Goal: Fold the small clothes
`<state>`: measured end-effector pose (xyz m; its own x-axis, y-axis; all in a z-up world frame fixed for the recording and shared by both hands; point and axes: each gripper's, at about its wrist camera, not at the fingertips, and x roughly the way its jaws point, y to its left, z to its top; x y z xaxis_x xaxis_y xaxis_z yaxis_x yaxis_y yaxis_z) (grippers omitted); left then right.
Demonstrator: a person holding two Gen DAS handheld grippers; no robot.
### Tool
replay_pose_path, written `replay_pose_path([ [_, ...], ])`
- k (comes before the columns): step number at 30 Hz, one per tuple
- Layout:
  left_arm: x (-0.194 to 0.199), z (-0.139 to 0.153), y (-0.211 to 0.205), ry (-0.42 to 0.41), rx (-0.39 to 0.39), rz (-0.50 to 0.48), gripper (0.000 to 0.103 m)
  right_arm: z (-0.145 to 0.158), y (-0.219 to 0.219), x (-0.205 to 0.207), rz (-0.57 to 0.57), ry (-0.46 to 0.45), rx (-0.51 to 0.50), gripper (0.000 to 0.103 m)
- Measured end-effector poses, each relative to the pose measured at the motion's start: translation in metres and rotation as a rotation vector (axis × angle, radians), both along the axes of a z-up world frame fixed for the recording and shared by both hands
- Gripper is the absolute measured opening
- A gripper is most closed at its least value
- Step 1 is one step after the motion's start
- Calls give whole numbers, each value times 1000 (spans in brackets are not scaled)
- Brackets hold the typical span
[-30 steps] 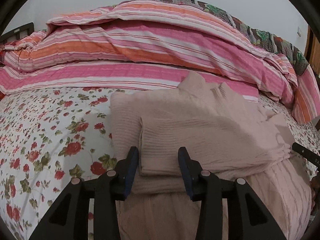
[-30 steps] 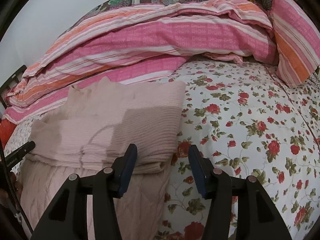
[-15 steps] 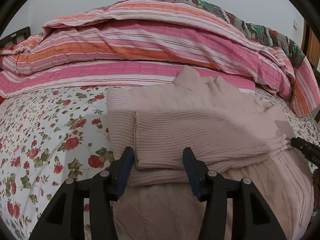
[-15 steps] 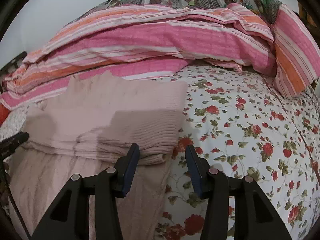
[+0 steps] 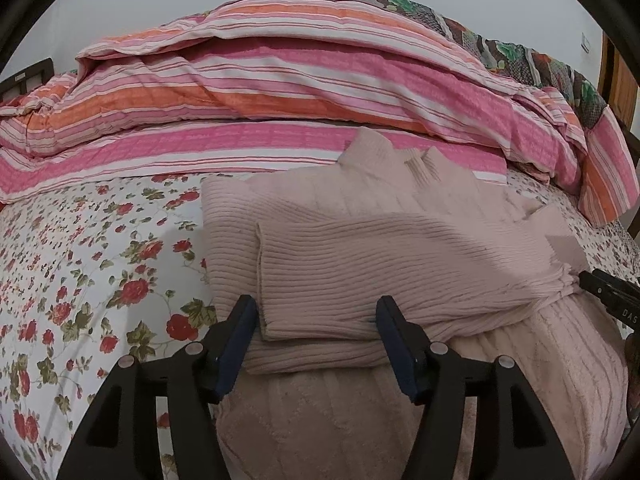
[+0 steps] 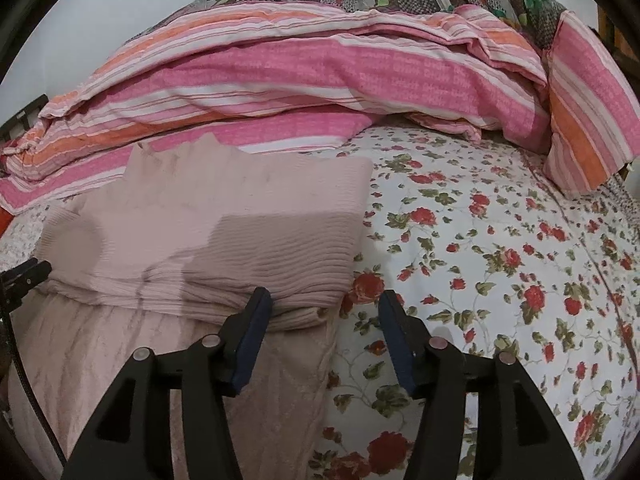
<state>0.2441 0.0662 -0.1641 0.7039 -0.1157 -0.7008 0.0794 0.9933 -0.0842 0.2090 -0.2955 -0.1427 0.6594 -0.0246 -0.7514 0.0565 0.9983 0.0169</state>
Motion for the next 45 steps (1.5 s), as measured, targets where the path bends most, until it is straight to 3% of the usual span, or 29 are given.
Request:
replay_pose_path([
  [13, -22, 9, 0, -36, -39, -19, 62, 17, 3, -16, -29, -64, -52, 56],
  [24, -77, 8, 8, -40, -61, -26, 63, 49, -6, -93, -6, -73, -93, 56],
  [31, -139, 3, 18, 2, -133, -44, 62, 33, -11, -163, -3, -18, -63, 56],
  [35, -176, 5, 19, 6, -85, -30, 62, 19, -10, -198, 5, 22, -11, 56],
  [45, -248, -15, 21, 81, -123, 21, 62, -1, -14, -254, 38, 40, 114, 56],
])
